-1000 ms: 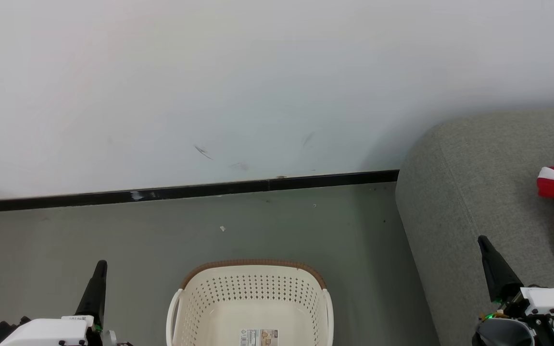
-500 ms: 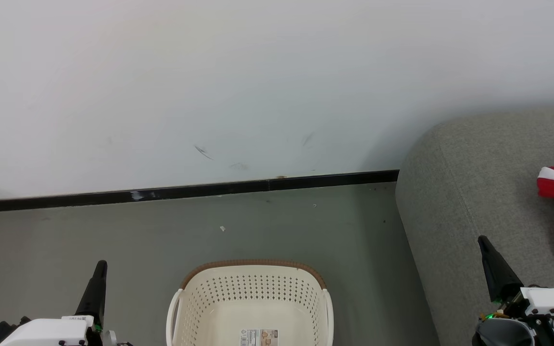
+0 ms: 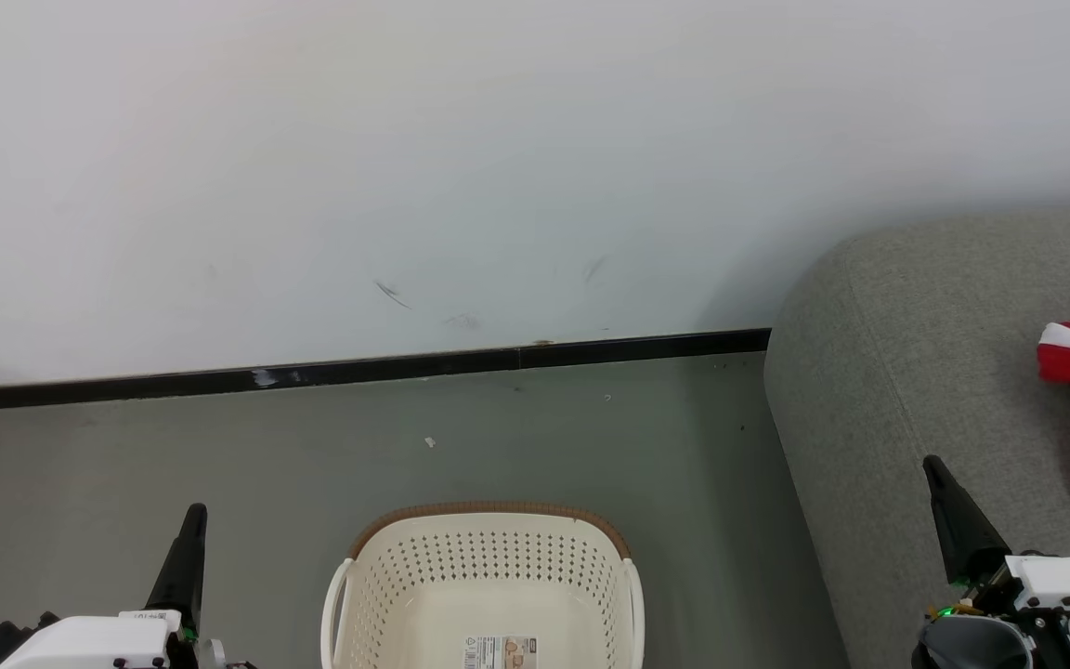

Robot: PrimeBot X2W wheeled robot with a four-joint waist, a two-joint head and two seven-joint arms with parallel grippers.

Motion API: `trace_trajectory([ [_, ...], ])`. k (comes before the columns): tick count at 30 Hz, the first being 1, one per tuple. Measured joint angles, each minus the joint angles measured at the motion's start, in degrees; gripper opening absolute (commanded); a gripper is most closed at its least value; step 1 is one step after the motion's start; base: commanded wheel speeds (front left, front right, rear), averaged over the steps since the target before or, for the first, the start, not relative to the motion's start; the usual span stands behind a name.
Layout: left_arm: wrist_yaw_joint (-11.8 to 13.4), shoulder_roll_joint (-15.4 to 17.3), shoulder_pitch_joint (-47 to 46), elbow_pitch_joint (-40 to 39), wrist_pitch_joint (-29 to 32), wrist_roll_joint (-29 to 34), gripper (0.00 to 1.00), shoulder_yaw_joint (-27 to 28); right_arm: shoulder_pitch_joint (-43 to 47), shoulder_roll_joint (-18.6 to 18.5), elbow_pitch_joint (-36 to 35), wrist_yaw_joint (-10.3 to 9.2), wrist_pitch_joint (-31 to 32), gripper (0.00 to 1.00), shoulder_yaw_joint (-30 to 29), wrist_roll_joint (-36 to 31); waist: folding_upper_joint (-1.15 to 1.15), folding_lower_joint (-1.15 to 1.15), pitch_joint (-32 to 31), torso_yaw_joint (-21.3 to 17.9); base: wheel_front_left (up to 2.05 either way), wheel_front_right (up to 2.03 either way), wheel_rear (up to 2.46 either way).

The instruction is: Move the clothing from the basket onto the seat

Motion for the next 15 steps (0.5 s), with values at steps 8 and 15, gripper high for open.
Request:
trace_trajectory([
  [8,0.0,0.0,0.0,0.0,0.0,0.0,0.0,0.0,0.0,0.0,0.0,0.0,0.0,0.0,0.0,0.0,0.0,0.0,0.0,0.0,0.0,0.0,0.0],
  [15,0.0,0.0,0.0,0.0,0.0,0.0,0.0,0.0,0.0,0.0,0.0,0.0,0.0,0.0,0.0,0.0,0.0,0.0,0.0,0.0,0.0,0.0,0.0],
])
